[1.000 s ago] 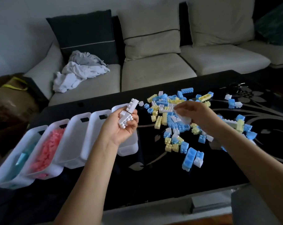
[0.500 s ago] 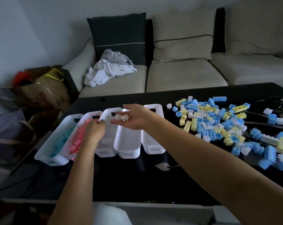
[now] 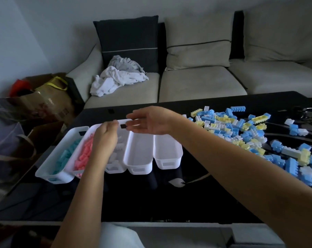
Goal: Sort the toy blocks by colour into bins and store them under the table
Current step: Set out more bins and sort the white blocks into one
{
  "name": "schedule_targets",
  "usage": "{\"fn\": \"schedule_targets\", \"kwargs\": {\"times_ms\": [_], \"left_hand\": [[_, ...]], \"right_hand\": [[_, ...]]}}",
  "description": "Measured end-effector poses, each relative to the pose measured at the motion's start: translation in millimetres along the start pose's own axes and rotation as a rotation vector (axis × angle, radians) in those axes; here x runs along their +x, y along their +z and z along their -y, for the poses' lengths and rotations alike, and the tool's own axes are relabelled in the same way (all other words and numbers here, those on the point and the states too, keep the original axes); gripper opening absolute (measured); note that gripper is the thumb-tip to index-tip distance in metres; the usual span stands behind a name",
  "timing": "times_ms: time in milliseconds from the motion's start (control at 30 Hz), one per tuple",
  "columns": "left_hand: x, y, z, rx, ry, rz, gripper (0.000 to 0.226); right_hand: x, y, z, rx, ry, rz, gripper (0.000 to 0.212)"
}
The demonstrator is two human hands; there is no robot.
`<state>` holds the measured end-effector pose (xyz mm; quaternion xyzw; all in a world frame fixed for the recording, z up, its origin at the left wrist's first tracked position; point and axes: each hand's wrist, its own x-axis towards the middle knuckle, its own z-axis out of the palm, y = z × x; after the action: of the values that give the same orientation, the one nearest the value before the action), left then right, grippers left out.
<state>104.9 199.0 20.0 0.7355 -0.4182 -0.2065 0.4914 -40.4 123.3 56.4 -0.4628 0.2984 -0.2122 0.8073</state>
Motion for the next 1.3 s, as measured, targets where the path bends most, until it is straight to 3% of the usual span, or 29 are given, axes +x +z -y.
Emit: {"fn": "schedule_targets", "kwargs": {"times_ms": [133, 233, 333, 400, 500, 633, 733, 833, 967, 1167, 1300], "left_hand": [[-42, 27, -35, -0.018, 0.228, 0.096, 0.012], [-69, 56, -49, -0.008, 0.369, 0.243, 0.013], [-103, 94, -51, 0.033, 0.531, 0.487, 0.017], [-121, 116, -49, 0.163, 0.676, 0.649, 0.027], [-139, 144, -45, 0.335, 0.782, 0.857, 0.045], [-154, 182, -35, 0.499, 0.865, 0.989, 0.053], [-150, 194, -23, 0.445, 0.861, 0.967, 0.044], [-144, 199, -22, 0.333, 0.764, 0.912, 0.038], [-139, 195, -23, 0.230, 0.593, 0.868, 0.036], [-138, 195, -9, 0.147, 0.522, 0.839, 0.038], [-131, 189, -15, 0.180, 0.546, 0.794, 0.041]], "right_hand": [[-49, -39, 16, -0.449, -0.092, -0.105, 0.023], [-100, -74, 21, -0.872, -0.115, -0.181, 0.023], [-152, -110, 14, -1.290, 0.015, -0.168, 0.017], [-179, -127, 3, -1.430, 0.166, -0.146, 0.018], [-212, -145, -22, -1.524, 0.354, -0.230, 0.036], [-237, -158, -64, -1.507, 0.379, -0.411, 0.050], [-232, -156, -92, -1.522, 0.299, -0.449, 0.050], [-221, -166, -107, -1.588, 0.213, -0.605, 0.046], [-214, -186, -107, -1.545, 0.032, -0.699, 0.026], [-212, -181, -111, -1.512, 0.045, -0.683, 0.056], [-209, -174, -115, -1.474, -0.048, -0.730, 0.052]]}}
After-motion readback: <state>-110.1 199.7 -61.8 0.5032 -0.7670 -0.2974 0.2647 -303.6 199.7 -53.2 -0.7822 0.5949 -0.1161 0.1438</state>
